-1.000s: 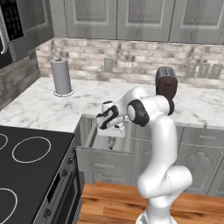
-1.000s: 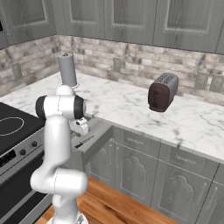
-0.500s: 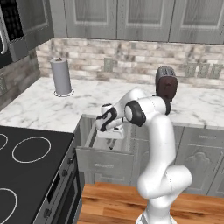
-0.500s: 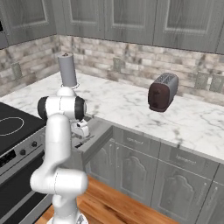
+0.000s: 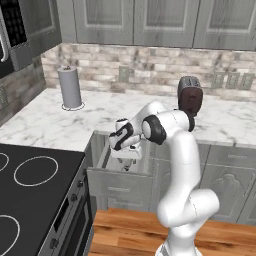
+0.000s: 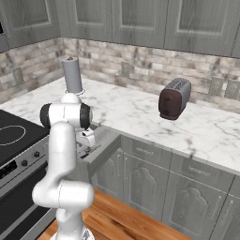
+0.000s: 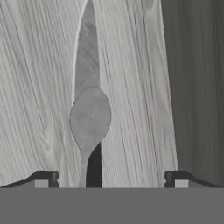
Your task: Pick up the metallic utensils from the counter and place them in the open drawer. Make sure not to pick up any wooden utensils.
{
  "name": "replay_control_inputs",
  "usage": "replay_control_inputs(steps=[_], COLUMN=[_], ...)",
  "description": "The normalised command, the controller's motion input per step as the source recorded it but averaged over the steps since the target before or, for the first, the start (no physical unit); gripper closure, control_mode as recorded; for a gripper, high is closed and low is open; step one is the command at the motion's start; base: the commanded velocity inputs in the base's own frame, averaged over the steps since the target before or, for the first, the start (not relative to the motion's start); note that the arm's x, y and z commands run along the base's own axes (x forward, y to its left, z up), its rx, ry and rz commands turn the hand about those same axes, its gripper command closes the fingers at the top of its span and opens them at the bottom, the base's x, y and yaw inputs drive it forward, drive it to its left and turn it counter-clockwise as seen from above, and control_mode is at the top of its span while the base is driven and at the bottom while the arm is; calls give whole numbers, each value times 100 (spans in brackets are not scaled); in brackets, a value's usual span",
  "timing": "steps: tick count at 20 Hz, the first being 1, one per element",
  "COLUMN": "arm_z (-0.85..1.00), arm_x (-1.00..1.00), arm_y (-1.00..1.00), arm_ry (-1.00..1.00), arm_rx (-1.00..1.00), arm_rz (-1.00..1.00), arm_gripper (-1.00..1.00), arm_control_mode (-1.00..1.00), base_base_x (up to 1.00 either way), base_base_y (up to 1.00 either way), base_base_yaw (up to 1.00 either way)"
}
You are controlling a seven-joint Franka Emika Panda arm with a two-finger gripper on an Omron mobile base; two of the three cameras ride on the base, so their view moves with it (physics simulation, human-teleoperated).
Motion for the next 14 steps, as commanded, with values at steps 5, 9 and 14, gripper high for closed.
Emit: replay_control_inputs(steps=[5,9,14], arm_z=[37,62,90], arm_x=[-12,-51,-83], arm_y=[0,0,-24], arm_ry=[1,0,0], arm_rx=[-5,-6,0], arm_rz=[-1,-5,-13], arm_gripper=[-100,-100,-100], arm_control_mode=[-100,-100,-100], base_base_x=[0,0,0], base_base_y=[0,0,0], base_base_yaw=[0,0,0])
